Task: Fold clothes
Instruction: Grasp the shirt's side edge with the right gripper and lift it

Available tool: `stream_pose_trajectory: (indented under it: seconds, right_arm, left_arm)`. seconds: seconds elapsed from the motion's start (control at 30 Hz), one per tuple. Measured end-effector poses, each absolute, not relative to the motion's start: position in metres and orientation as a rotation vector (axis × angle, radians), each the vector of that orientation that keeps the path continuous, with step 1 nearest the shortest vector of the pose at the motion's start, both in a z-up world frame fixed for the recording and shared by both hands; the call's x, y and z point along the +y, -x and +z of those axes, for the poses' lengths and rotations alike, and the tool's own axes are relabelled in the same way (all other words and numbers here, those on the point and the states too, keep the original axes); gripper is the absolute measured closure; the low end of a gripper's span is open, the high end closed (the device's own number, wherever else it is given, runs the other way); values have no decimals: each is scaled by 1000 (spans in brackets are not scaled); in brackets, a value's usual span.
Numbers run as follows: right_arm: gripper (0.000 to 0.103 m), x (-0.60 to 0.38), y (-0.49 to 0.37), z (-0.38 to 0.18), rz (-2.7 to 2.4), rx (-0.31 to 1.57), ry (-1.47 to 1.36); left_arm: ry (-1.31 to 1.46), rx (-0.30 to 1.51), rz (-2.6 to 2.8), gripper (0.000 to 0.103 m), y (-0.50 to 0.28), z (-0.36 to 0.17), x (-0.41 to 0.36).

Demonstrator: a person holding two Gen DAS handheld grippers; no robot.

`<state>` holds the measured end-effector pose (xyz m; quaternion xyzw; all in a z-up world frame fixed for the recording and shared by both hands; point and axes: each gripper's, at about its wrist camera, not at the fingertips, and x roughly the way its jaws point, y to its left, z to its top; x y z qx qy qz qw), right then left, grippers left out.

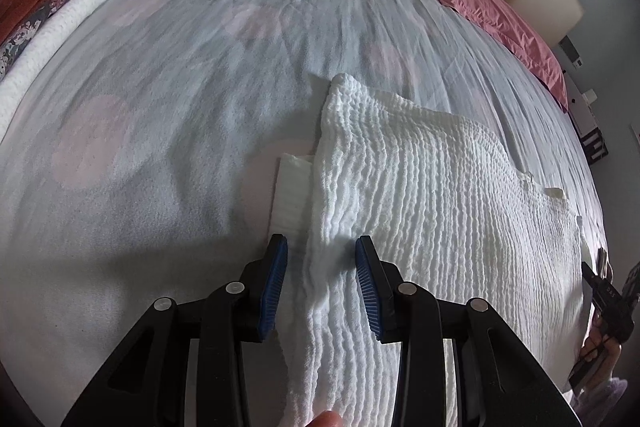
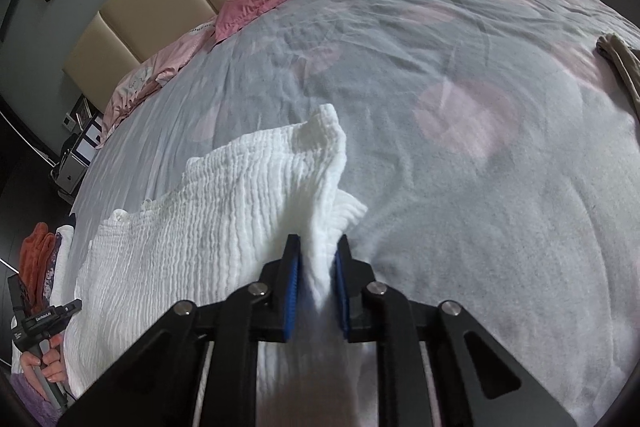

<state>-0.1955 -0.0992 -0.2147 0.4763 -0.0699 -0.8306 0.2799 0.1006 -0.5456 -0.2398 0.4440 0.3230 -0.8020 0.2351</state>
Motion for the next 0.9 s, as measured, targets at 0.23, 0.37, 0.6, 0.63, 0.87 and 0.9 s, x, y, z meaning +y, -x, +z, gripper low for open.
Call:
stream_pose_trajectory:
  seconds: [0.23, 0.37, 0.6, 0.63, 0.87, 0.9]
  right_arm:
    - [95, -106, 179, -188, -2303, -161, -1220]
    - [95, -116, 163, -156, -2327, -139, -1160]
    - [96, -171, 120, -95, -2320, -53, -1049]
    - [96, -182, 113, -87, -2314, -44, -1035]
    - [96, -268, 61, -51, -2260, 38, -975]
    - [96, -282, 53, -50, -2252, 54, -974]
  left_arm:
    - [-1205, 889, -2175, 66, -105, -233, -552]
    - [-1188, 855, -2146, 66, -114, -227, -558]
    - [-1119, 915, -2164, 66, -129, -212, -577]
    - [-1110, 910, -2164, 66, -131, -208, -578]
    - [-1020, 958, -2171, 66, -150, -185, -599]
    - [-1004, 969, -2173, 66, -155, -182, -603]
